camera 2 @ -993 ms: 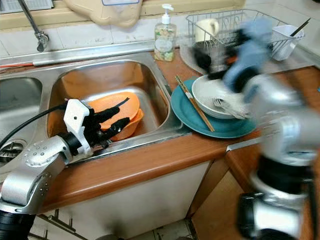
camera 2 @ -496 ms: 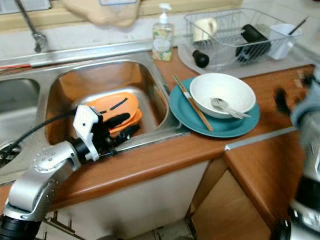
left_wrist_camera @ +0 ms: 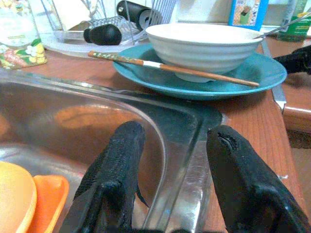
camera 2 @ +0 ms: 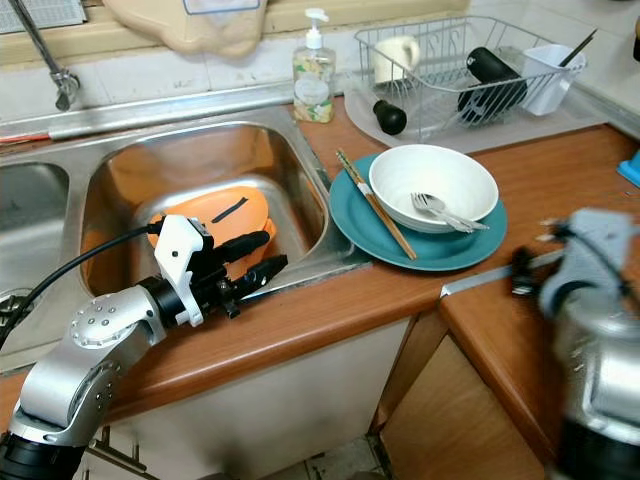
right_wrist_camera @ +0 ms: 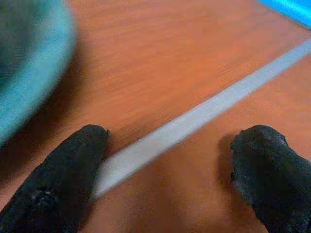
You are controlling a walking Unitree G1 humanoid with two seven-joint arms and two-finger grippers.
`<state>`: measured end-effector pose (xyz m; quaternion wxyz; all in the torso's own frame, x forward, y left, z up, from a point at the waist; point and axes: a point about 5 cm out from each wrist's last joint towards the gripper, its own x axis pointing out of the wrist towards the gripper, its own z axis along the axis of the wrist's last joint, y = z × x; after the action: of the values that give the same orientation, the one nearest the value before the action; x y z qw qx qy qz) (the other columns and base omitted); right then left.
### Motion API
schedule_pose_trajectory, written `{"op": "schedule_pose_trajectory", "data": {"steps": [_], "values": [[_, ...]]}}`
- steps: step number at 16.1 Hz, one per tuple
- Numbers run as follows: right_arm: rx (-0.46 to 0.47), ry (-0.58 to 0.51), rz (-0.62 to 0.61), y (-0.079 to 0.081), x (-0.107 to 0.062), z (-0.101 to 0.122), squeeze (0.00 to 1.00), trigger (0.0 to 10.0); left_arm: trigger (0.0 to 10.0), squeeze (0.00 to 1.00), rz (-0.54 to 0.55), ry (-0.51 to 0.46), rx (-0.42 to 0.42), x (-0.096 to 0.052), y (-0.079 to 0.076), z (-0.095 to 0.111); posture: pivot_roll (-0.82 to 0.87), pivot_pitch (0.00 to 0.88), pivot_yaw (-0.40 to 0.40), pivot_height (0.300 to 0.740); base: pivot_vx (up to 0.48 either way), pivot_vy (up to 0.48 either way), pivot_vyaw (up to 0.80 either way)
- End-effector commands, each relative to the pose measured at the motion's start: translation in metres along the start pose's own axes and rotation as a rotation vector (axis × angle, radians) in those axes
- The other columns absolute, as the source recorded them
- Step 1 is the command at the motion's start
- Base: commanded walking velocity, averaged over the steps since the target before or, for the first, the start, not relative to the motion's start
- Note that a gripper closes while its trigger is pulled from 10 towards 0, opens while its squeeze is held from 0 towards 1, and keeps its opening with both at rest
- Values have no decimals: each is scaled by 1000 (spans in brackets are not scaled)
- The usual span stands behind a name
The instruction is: Kitchen organization
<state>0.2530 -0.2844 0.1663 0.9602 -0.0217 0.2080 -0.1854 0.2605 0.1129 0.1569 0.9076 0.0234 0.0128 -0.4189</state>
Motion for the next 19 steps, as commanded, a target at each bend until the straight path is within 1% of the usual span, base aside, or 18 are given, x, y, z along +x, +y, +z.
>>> {"op": "schedule_pose_trajectory", "data": {"steps": [1,2,3,4,5,8,9,12,13,15,16,17,19], "values": [[14,-16,37,12,-4,4,0,10000,10000,0,-6,-5,7,-1,-1,3,-196,0,31,740,0,0,0],[44,-5,58,20,-4,4,0,10000,10000,0,-9,-4,7,-1,-2,2,-195,0,29,740,0,0,0],[54,0,66,23,-4,4,0,10000,10000,0,-10,-4,6,0,-2,2,-195,0,29,740,0,0,0],[70,7,84,30,-5,4,0,10000,10000,0,-11,-4,6,0,-2,2,-193,0,26,740,0,0,0],[68,12,113,39,-7,4,0,10000,10000,0,-9,-4,6,0,-2,2,-191,0,24,740,0,0,0],[65,28,140,49,-8,3,0,10000,10000,0,-4,-3,6,0,-2,1,-190,0,21,740,0,0,0],[60,40,161,56,-9,2,0,10000,10000,0,2,-2,7,-1,-2,1,-189,0,20,740,0,0,0],[54,57,193,67,-8,-1,0,10000,10000,0,11,-6,7,1,-1,0,-190,0,19,740,0,0,0],[52,62,191,67,-7,-3,0,10000,10000,0,12,-7,8,2,-1,1,-190,0,18,740,0,0,0],[39,73,153,56,-4,-6,0,10000,10000,0,13,-6,8,3,-1,0,-192,0,20,740,0,0,0],[38,74,150,55,-4,-6,0,10000,10000,0,13,-6,8,3,-2,0,-193,0,20,740,0,0,0],[28,80,168,56,-5,-7,0,10000,10000,0,12,-6,7,3,-2,0,-195,0,21,740,0,0,0],[0,106,231,64,-8,-12,0,10000,10000,0,12,-6,5,4,-2,0,-193,0,19,740,0,0,0]]}}
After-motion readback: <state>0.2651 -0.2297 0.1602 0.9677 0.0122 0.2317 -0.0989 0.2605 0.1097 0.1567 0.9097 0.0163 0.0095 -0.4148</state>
